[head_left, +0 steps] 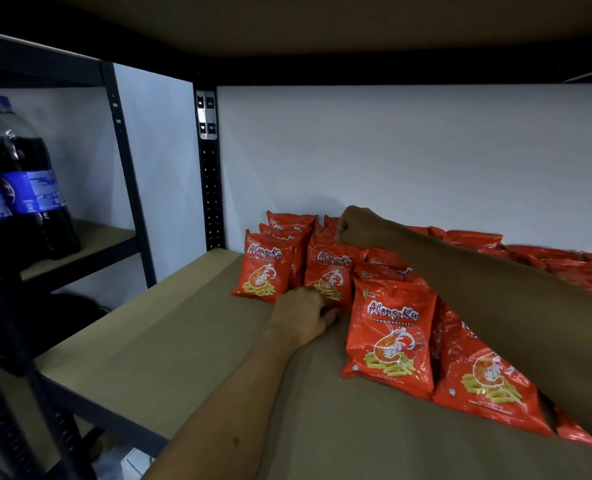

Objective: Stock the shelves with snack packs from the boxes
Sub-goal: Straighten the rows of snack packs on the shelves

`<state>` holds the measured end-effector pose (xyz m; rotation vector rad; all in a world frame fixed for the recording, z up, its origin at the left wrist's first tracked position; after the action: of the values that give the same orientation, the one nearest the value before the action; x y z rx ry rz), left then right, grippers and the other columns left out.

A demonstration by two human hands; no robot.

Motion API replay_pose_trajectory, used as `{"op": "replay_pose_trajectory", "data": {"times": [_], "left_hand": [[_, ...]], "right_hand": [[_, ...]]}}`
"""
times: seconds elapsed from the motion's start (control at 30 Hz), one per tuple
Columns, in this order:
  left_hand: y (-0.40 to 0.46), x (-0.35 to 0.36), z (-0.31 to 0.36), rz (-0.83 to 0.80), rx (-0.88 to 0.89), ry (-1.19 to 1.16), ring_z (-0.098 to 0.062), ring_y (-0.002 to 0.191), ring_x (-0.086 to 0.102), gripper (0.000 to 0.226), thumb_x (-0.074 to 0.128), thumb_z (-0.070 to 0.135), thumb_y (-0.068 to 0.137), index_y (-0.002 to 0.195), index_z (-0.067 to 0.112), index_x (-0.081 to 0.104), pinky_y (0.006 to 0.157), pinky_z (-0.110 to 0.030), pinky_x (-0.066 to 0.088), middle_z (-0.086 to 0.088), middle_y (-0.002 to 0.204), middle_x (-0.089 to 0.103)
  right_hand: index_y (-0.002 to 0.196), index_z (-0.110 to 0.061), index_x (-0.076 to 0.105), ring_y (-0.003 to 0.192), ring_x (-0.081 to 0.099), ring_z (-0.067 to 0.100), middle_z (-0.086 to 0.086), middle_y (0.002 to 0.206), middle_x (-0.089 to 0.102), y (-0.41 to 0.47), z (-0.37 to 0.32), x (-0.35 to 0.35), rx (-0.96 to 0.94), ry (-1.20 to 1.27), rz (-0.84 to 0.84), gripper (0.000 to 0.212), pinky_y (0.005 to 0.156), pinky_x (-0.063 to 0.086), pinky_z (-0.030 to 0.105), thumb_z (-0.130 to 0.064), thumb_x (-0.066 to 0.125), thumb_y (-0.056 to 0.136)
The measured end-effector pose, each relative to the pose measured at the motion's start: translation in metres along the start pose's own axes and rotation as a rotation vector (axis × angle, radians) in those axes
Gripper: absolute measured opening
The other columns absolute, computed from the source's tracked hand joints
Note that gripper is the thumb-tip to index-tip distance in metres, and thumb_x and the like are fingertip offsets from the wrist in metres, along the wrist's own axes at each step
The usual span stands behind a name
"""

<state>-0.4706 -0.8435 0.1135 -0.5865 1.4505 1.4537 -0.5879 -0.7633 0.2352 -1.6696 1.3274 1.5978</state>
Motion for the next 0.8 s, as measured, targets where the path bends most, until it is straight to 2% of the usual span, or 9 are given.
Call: {"op": "replay_pose_trajectory", "data": {"times": [0.07,0.13,0.23,0.37,0.53,0.67,0.73,0.8], "left_hand": [[0.001,0.001,-0.004,-0.019,-0.014,0.000,-0.017,0.089,0.064,0.035,0.051,0.051,0.091,0.104,0.022,0.067,0.076,-0.032,0.052,0.002,0.099,0.068],[0.002,0.004,-0.004,-0.034,-0.013,0.003,-0.017,0.091,0.064,0.035,0.050,0.051,0.091,0.106,0.024,0.066,0.077,-0.033,0.052,0.003,0.100,0.068],[0.002,0.009,0.000,-0.050,-0.001,0.009,-0.020,0.094,0.063,0.034,0.049,0.049,0.091,0.109,0.025,0.066,0.079,-0.032,0.051,0.001,0.102,0.068],[0.001,0.009,0.000,-0.058,0.007,-0.002,-0.021,0.095,0.063,0.032,0.050,0.046,0.090,0.107,0.024,0.067,0.080,-0.034,0.051,0.000,0.103,0.068],[-0.001,0.010,0.000,-0.053,-0.021,0.007,-0.023,0.095,0.063,0.031,0.052,0.045,0.089,0.101,0.021,0.067,0.080,-0.034,0.051,-0.003,0.102,0.068],[-0.001,0.014,0.004,-0.055,-0.020,0.006,-0.024,0.096,0.062,0.032,0.052,0.045,0.088,0.101,0.019,0.067,0.079,-0.035,0.051,-0.003,0.103,0.068],[0.002,0.011,0.005,-0.049,-0.019,-0.002,-0.024,0.096,0.062,0.032,0.053,0.045,0.088,0.100,0.018,0.067,0.079,-0.035,0.051,-0.004,0.104,0.067],[0.006,0.006,0.005,-0.044,-0.013,-0.003,-0.025,0.097,0.062,0.033,0.054,0.045,0.087,0.101,0.018,0.067,0.080,-0.036,0.052,-0.005,0.105,0.067]], "right_hand": [[0.072,-0.014,0.055,0.063,0.052,0.023,0.005,0.065,0.051,-0.001,-0.002,0.000,0.012,0.014,-0.021,0.012,0.060,0.043,0.030,-0.012,0.062,0.081],[0.064,-0.011,0.053,0.058,0.051,0.023,0.006,0.059,0.048,0.000,0.002,-0.004,0.004,0.049,0.017,0.018,0.055,0.042,0.030,-0.007,0.059,0.080],[0.068,-0.011,0.057,0.066,0.056,0.023,0.008,0.068,0.056,-0.004,0.007,-0.007,0.024,0.026,0.003,0.015,0.066,0.049,0.035,-0.010,0.060,0.083],[0.057,-0.008,0.049,0.053,0.052,0.023,0.007,0.056,0.051,-0.011,0.015,-0.006,0.042,0.056,0.071,0.025,0.057,0.046,0.032,0.000,0.053,0.081],[0.061,-0.011,0.048,0.057,0.052,0.023,0.006,0.061,0.049,-0.010,-0.005,-0.010,0.001,-0.004,-0.047,0.024,0.056,0.043,0.031,-0.009,0.051,0.084],[0.085,-0.009,0.069,0.078,0.064,0.021,0.005,0.081,0.068,-0.006,-0.024,0.000,-0.080,-0.017,-0.182,0.031,0.072,0.053,0.036,-0.039,0.063,0.090],[0.091,-0.006,0.072,0.084,0.066,0.022,0.008,0.089,0.071,-0.003,-0.031,0.002,-0.106,0.004,-0.181,0.028,0.080,0.056,0.039,-0.033,0.067,0.089],[0.089,-0.002,0.073,0.087,0.068,0.025,0.012,0.090,0.072,0.005,-0.030,-0.006,-0.097,0.051,-0.073,0.018,0.084,0.057,0.043,-0.019,0.069,0.087]]}}
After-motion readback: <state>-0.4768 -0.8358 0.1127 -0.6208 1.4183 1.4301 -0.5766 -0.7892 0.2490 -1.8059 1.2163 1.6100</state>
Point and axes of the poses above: each hand's wrist, its own y-axis towards the middle knuckle, its own x-axis out of the palm, z = x × y, the point moved 8 cm from there along y, towards the middle knuckle
